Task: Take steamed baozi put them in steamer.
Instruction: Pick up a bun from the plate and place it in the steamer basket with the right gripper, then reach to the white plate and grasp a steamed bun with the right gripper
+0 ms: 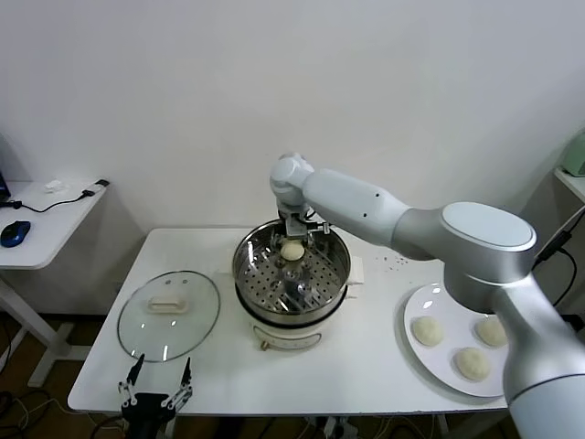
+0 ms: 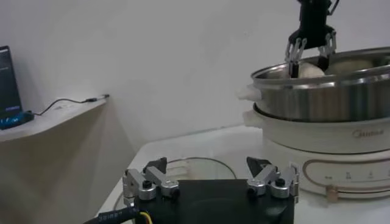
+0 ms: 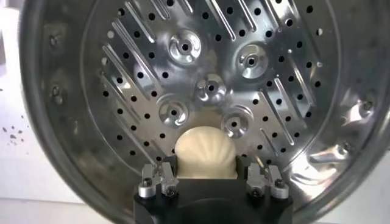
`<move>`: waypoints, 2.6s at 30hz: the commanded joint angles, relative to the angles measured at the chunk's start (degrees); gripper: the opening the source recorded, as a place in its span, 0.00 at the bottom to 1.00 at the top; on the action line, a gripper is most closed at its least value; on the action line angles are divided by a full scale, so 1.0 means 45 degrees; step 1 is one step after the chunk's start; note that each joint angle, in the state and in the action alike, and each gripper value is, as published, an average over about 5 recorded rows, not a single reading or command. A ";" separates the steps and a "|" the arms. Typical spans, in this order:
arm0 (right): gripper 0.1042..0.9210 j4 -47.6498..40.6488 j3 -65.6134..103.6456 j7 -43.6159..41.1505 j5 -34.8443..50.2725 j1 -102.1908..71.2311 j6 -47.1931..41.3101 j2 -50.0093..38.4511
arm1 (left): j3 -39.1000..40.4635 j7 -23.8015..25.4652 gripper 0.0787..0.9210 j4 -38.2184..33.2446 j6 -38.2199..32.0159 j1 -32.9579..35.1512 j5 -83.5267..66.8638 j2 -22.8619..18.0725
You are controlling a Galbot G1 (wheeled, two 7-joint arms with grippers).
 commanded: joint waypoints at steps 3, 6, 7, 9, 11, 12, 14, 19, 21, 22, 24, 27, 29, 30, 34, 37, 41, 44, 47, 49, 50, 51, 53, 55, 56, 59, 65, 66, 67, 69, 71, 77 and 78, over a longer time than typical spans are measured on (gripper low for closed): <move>0.85 -0.0169 0.0219 -0.0003 -0.0078 -0.0227 0.0131 0.0111 | 0.0004 -0.0009 0.88 -0.0003 -0.0014 0.0085 0.0045 -0.0003; 0.87 0.0166 0.0330 -0.0109 0.0049 0.0011 0.0155 -0.0100 | 0.0002 -0.0022 0.88 -0.0021 -0.0018 0.0090 0.0051 -0.0019; 0.88 0.0319 0.0386 -0.0180 0.0172 0.0138 0.0176 -0.0217 | -0.0002 -0.0023 0.88 -0.0033 -0.0018 0.0093 0.0053 -0.0023; 0.88 0.0838 0.0485 -0.0448 0.0672 0.0517 0.0188 -0.0580 | -0.0014 -0.0020 0.88 -0.0074 -0.0015 0.0116 0.0057 -0.0014; 0.88 0.1567 0.0512 -0.0748 0.1393 0.1069 0.0126 -0.1059 | -0.0035 -0.0017 0.88 -0.0117 -0.0012 0.0139 0.0063 0.0017; 0.88 0.1974 0.0451 -0.0879 0.1897 0.1477 0.0011 -0.1375 | -0.0047 -0.0019 0.88 -0.0138 -0.0007 0.0145 0.0064 0.0034; 0.88 0.2606 0.0199 -0.1007 0.2893 0.2281 -0.0337 -0.2022 | -0.0064 -0.0021 0.88 -0.0168 -0.0001 0.0144 0.0066 0.0053; 0.88 0.3182 -0.2026 -0.0778 0.7677 0.4639 -0.3010 -0.4272 | -0.0022 -0.0029 0.88 -0.0292 -0.0008 0.0215 0.0061 0.0037; 0.88 0.3831 -0.3563 -0.0120 0.9974 0.5519 -0.4962 -0.5400 | -0.0032 -0.0032 0.88 -0.0329 -0.0021 0.0255 0.0045 0.0067; 0.88 0.4283 -0.4311 0.0243 1.1095 0.5939 -0.6026 -0.5983 | -0.0047 -0.0033 0.88 -0.0337 -0.0028 0.0265 0.0032 0.0086; 0.88 0.5333 -0.5462 0.0962 1.2973 0.6548 -0.8364 -0.7119 | -0.0081 -0.0038 0.88 -0.0332 -0.0044 0.0275 -0.0007 0.0112; 0.88 0.6616 -0.6116 0.1430 1.4535 0.6838 -1.1464 -0.8698 | -0.0080 -0.0041 0.88 -0.0289 -0.0088 0.0297 -0.0056 0.0107; 0.88 0.7126 -0.6347 0.1430 1.4977 0.6773 -1.2788 -0.9626 | -0.0037 -0.0043 0.88 -0.0240 -0.0127 0.0313 -0.0062 0.0098; 0.88 0.7318 -0.6519 0.1398 1.5183 0.6705 -1.3229 -1.0050 | -0.0008 -0.0044 0.88 -0.0222 -0.0145 0.0319 -0.0054 0.0089; 0.88 0.8208 -0.7491 0.1145 1.5412 0.6247 -1.4186 -1.1371 | 0.0070 -0.0056 0.88 -0.0245 -0.0171 0.0362 -0.0005 0.0043; 0.88 0.8691 -0.7707 0.0913 1.4836 0.5452 -1.4272 -1.2104 | 0.0089 -0.0063 0.88 -0.0365 -0.0146 0.0441 0.0017 0.0031; 0.88 0.8732 -0.6532 0.0723 1.3745 0.3430 -1.4360 -1.2734 | 0.0095 -0.0054 0.88 -0.0435 -0.0142 0.0500 0.0058 0.0026; 0.88 0.8468 -0.5299 0.0668 1.2972 0.1661 -1.4428 -1.2851 | 0.0094 -0.0055 0.88 -0.0415 -0.0152 0.0524 0.0079 0.0019; 0.88 0.8054 -0.4359 0.0633 1.2262 0.0414 -1.4418 -1.2734 | 0.0089 -0.0060 0.88 -0.0416 -0.0153 0.0551 0.0078 0.0007; 0.88 0.7822 -0.3788 0.0644 1.1883 -0.0309 -1.4405 -1.2642 | 0.0077 -0.0061 0.88 -0.0420 -0.0149 0.0568 0.0079 -0.0004; 0.88 0.7703 -0.3428 0.0678 1.1714 -0.0747 -1.4415 -1.2591 | 0.0068 -0.0063 0.88 -0.0414 -0.0149 0.0577 0.0077 -0.0008; 0.88 0.7603 -0.3088 0.0711 1.1561 -0.1167 -1.4424 -1.2539 | 0.0056 -0.0064 0.88 -0.0401 -0.0151 0.0585 0.0076 -0.0010; 0.88 0.7405 -0.2483 0.0813 1.1305 -0.1878 -1.4433 -1.2406 | 0.0034 -0.0069 0.88 -0.0363 -0.0160 0.0599 0.0071 -0.0013; 0.88 0.7210 -0.2070 0.0968 1.1105 -0.2351 -1.4419 -1.2229 | 0.0021 -0.0073 0.88 -0.0323 -0.0167 0.0610 0.0067 -0.0019; 0.88 0.7086 -0.1880 0.1053 1.1007 -0.2524 -1.4402 -1.2127 | 0.0019 -0.0075 0.88 -0.0307 -0.0169 0.0616 0.0066 -0.0027; 0.88 0.6673 -0.1474 0.1232 1.0780 -0.2808 -1.4331 -1.1830 | 0.0019 -0.0075 0.88 -0.0265 -0.0177 0.0624 0.0075 -0.0056; 0.88 0.5797 -0.1059 0.1268 1.0480 -0.2871 -1.4113 -1.1288 | 0.0006 -0.0074 0.88 -0.0190 -0.0191 0.0619 0.0102 -0.0091; 0.88 0.5720 -0.1049 0.1240 1.0453 -0.2864 -1.4092 -1.1229 | -0.0001 -0.0073 0.88 -0.0182 -0.0192 0.0617 0.0103 -0.0097; 0.88 0.5674 -0.1052 0.1209 1.0434 -0.2854 -1.4080 -1.1190 | -0.0009 -0.0073 0.88 -0.0173 -0.0192 0.0614 0.0104 -0.0101; 0.88 0.5614 -0.1054 0.1153 1.0404 -0.2844 -1.4066 -1.1132 | -0.0024 -0.0074 0.88 -0.0153 -0.0192 0.0606 0.0104 -0.0106; 0.88 0.5588 -0.1050 0.1098 1.0394 -0.2842 -1.4067 -1.1103 | -0.0030 -0.0075 0.88 -0.0135 -0.0188 0.0593 0.0104 -0.0108; 0.79 0.5641 -0.1078 0.0858 1.0416 -0.2818 -1.4080 -1.1100 | -0.0015 -0.0073 0.88 -0.0098 -0.0182 0.0557 0.0119 -0.0110; 0.76 0.5640 -0.1074 0.0835 1.0423 -0.2815 -1.4080 -1.1102 | -0.0013 -0.0074 0.88 -0.0091 -0.0185 0.0558 0.0120 -0.0109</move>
